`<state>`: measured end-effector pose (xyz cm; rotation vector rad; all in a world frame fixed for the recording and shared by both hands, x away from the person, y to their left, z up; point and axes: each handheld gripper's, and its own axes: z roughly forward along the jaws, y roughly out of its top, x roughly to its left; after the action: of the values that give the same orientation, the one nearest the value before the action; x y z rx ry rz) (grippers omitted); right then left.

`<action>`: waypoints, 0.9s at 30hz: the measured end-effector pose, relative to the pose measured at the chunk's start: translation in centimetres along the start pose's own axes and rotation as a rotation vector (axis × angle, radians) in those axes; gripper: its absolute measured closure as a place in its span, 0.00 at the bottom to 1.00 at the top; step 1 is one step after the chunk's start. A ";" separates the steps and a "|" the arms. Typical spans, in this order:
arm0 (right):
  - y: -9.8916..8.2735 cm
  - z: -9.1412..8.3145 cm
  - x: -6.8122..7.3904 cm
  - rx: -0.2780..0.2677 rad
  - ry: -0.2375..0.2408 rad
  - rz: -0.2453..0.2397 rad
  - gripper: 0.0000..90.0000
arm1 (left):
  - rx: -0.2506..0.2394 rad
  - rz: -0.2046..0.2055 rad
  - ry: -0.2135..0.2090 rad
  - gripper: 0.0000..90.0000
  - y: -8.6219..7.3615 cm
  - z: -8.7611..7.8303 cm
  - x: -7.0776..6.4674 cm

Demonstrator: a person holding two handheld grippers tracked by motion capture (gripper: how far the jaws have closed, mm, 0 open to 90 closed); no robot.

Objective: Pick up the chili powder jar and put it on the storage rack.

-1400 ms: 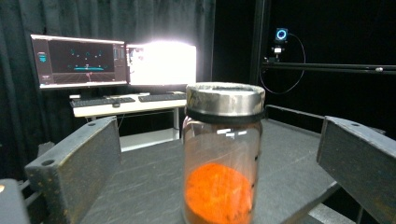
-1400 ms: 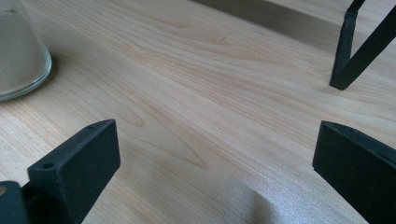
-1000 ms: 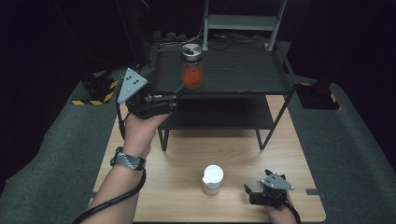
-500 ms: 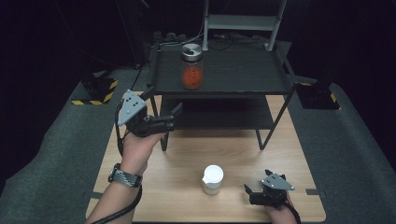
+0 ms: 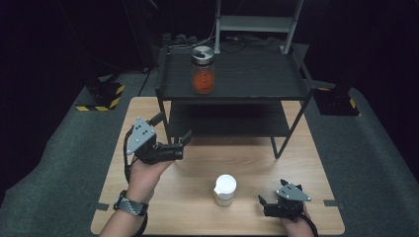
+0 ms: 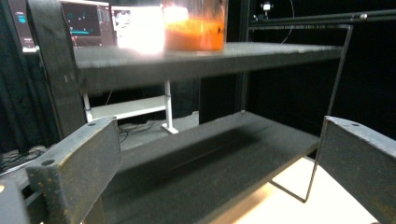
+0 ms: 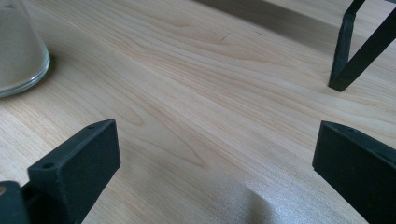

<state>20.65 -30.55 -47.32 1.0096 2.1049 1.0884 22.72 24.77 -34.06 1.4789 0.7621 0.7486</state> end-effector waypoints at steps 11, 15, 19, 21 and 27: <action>0.0 0.0 0.0 0.001 0.000 -0.001 0.00 | 0.050 -0.003 -0.007 0.01 -2.9 -1.0 -0.6; 0.0 0.0 0.0 0.002 0.000 -0.002 0.00 | 0.070 -0.015 -0.012 0.01 -4.0 -1.2 -0.6; 0.0 0.0 0.1 0.002 -0.001 -0.008 0.00 | 0.095 -0.009 -0.012 0.01 -5.1 -1.5 -0.8; 0.0 0.0 0.1 0.002 -0.001 -0.008 0.00 | 0.108 -0.013 -0.014 0.01 -5.7 -1.6 -0.8; 0.0 0.0 0.1 0.001 -0.002 -0.010 0.00 | 0.140 -0.034 -0.006 0.01 -8.0 -2.0 -1.0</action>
<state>20.61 -30.44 -47.32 0.9997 2.1070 1.0808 20.27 25.37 -41.96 1.5896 0.8474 0.6764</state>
